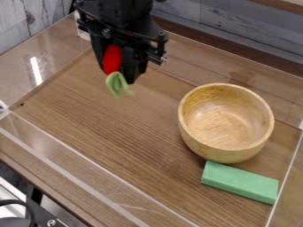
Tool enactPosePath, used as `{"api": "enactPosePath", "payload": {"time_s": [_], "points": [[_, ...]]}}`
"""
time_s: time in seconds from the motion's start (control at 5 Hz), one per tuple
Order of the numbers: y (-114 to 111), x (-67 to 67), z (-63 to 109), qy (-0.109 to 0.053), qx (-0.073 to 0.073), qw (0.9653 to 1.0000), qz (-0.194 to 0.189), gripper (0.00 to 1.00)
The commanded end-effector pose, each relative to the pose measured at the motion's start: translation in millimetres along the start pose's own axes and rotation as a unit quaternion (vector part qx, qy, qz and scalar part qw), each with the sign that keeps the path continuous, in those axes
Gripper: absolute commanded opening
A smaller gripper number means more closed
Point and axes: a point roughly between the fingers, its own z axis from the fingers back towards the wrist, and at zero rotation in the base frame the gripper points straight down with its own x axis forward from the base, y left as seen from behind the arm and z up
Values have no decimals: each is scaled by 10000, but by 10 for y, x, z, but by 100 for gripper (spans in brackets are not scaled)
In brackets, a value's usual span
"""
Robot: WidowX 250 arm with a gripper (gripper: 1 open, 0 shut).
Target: Move the red object to the left side of the table
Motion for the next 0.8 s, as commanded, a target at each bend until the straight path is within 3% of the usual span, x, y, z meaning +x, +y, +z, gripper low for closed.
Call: {"api": "enactPosePath", "payload": {"time_s": [0.0, 0.2, 0.4, 0.6], "points": [[-118, 48, 76, -138, 4, 9997, -200, 0], [-225, 63, 77, -111, 14, 9996, -259, 0], [-291, -10, 125, -89, 5, 9990, -435, 0], [139, 26, 58, -5, 157, 9999, 8, 0]]}}
